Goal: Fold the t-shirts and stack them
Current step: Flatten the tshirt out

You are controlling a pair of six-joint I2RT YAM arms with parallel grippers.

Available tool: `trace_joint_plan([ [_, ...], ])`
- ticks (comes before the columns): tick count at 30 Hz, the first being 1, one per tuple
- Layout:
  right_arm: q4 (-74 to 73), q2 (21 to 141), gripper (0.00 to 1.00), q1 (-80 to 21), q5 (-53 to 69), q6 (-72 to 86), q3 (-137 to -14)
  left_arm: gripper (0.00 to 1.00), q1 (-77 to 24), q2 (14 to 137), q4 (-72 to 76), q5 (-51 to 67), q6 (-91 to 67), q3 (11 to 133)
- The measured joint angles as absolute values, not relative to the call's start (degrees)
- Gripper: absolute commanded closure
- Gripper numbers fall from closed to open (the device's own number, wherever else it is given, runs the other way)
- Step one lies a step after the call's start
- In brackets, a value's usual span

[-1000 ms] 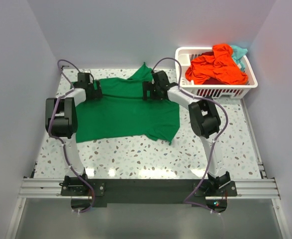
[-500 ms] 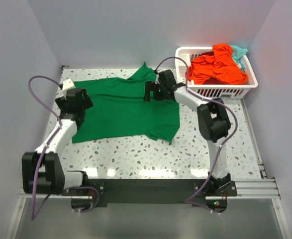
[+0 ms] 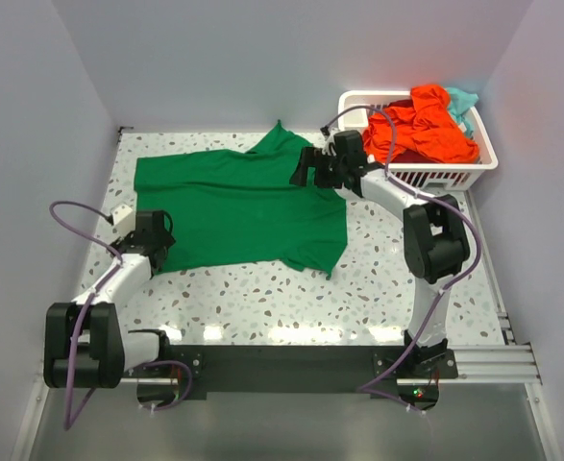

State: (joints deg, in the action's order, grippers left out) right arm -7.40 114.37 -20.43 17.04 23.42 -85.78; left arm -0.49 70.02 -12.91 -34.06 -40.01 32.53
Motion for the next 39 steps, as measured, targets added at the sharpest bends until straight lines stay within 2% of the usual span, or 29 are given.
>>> trace_joint_plan([
  [6,-5.87,114.08,0.01,-20.27,19.29,23.57,-83.11,0.18,3.51,69.95,-12.97,-30.81,-43.59,29.23],
  [9,-5.41,113.14,0.01,-20.08,20.01,23.57,-81.82,0.24,5.04,69.95,-12.82,-29.76,-44.34,29.10],
  [14,-4.58,111.55,0.01,-19.11,20.78,23.62,-80.62,0.44,6.17,69.95,-11.90,-28.38,-45.08,28.69],
  [18,-3.97,111.39,0.01,-18.90,21.32,23.66,-80.40,0.66,6.68,69.97,-11.18,-27.24,-45.58,27.27],
  [28,-3.55,111.35,0.01,-18.65,22.06,23.79,-80.14,0.67,8.16,70.15,-11.25,-25.61,-45.95,26.44],
  [34,-3.18,111.35,0.01,-18.41,22.87,24.10,-80.12,0.60,8.58,66.72,-12.21,-26.17,-47.31,25.45],
  [39,-3.05,111.35,0.01,-18.24,23.55,24.43,-80.12,0.59,8.62,64.79,-13.15,-27.29,-48.01,25.43],
])
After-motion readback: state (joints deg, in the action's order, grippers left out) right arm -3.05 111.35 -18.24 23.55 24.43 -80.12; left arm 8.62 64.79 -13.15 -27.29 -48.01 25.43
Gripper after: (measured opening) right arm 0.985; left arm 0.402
